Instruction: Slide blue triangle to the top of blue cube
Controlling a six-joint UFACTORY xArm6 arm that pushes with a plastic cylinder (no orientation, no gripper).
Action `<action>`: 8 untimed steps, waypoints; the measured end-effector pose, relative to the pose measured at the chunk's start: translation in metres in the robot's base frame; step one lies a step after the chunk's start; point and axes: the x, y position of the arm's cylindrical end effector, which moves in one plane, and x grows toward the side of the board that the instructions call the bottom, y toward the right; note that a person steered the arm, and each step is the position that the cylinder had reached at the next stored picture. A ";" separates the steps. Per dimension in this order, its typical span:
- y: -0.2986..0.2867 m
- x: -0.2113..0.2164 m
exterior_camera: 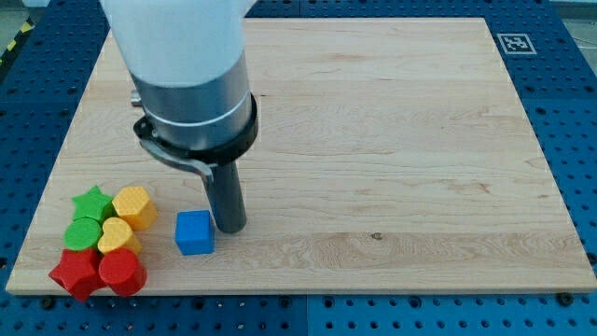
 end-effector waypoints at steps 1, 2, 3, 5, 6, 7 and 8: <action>-0.011 -0.007; -0.036 0.000; -0.050 0.006; -0.036 -0.050; -0.050 -0.096; -0.098 -0.133; -0.165 -0.172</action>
